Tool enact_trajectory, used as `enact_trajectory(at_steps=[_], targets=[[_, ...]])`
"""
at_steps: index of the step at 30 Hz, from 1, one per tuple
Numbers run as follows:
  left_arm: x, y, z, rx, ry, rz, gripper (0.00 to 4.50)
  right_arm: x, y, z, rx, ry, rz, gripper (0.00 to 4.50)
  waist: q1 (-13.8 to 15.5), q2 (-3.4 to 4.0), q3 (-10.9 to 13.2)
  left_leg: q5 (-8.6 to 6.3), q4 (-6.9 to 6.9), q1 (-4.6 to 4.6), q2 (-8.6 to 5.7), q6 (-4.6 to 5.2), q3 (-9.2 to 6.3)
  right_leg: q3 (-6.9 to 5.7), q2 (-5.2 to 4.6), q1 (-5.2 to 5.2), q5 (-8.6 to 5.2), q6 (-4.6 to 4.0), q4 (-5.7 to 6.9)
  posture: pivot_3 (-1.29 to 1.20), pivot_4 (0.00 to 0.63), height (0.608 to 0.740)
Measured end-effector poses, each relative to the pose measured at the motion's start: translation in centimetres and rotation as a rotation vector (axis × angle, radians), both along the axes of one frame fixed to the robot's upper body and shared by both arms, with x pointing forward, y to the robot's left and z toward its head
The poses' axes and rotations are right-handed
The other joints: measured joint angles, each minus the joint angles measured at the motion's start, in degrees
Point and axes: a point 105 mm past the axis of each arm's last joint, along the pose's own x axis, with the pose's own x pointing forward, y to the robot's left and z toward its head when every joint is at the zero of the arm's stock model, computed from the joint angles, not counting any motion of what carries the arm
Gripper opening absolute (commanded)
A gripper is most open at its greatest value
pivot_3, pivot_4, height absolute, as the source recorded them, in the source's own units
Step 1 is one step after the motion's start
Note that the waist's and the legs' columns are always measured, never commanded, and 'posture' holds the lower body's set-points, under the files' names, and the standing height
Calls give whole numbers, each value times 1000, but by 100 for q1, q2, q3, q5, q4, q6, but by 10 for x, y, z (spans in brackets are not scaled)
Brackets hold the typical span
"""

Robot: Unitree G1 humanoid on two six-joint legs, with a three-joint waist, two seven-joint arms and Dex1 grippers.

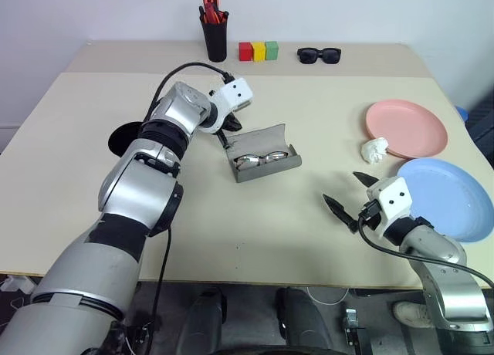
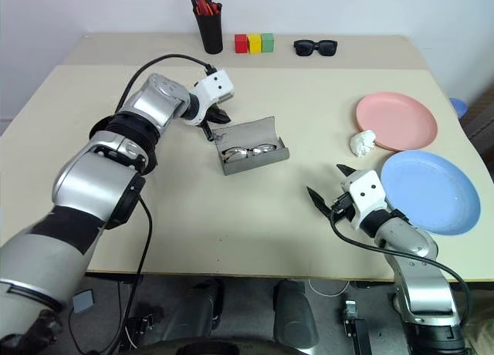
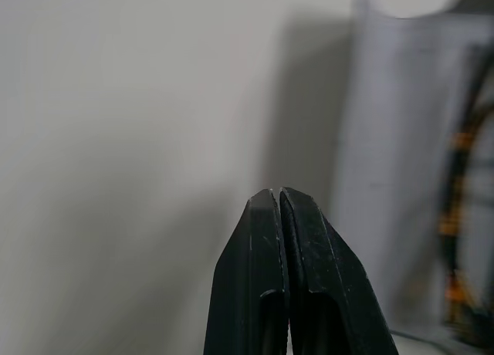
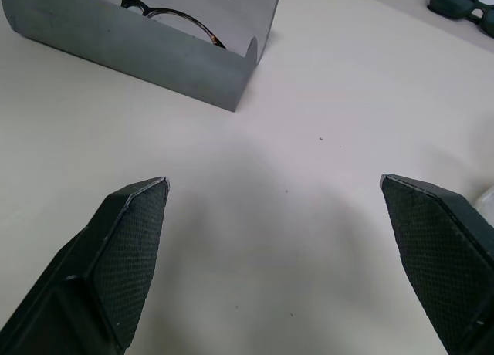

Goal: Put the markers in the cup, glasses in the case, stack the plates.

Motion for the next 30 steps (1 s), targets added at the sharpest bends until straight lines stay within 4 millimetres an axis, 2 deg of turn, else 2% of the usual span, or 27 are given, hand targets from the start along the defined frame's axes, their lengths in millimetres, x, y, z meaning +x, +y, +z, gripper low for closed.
enact_trajectory(at_steps=[9,15,20,23,24,26,29,30], targets=[[-24,-14,-4,-34,154,-145,42,2,0,3,0,-9,1,4500,-5,0,0,0,1,1,0,0,0,0,0,0,0,0,4,0,150,740],[-57,-12,-14,-24,273,-251,42,4,-1,4,-1,4,-8,4500,-22,4,-2,0,0,4,1,0,-1,3,0,-1,0,0,12,0,150,740],[-79,-17,-27,-10,239,-299,42,4,-2,3,4,12,-13,4500,-8,17,-16,0,0,29,1,0,-1,5,0,26,-1,-1,11,0,150,740],[-83,-25,-35,-77,120,-312,42,4,-12,6,13,6,-64,4500,13,18,-16,-1,-4,90,2,1,-1,6,-2,84,-2,-3,8,0,150,740],[-81,-29,-30,-168,60,-293,42,4,-17,11,16,-9,-91,4500,28,17,-15,-1,-1,85,2,1,-3,6,-2,81,-1,-4,8,0,150,740],[-81,-36,-5,-349,-38,-272,42,2,-26,21,30,-40,-136,4500,40,7,-8,0,5,79,2,0,-7,5,-2,81,1,-5,8,0,150,740],[-93,-35,42,-481,-193,-314,42,-1,-40,27,44,-61,-212,4500,23,14,-14,0,-5,82,1,0,-4,7,-2,83,0,-4,-1,0,150,740],[-100,-34,48,-501,-216,-341,282,-2,-46,27,42,-62,-242,4500,13,20,-17,0,-7,82,1,0,-2,8,-2,81,0,-4,-2,0,150,740]])
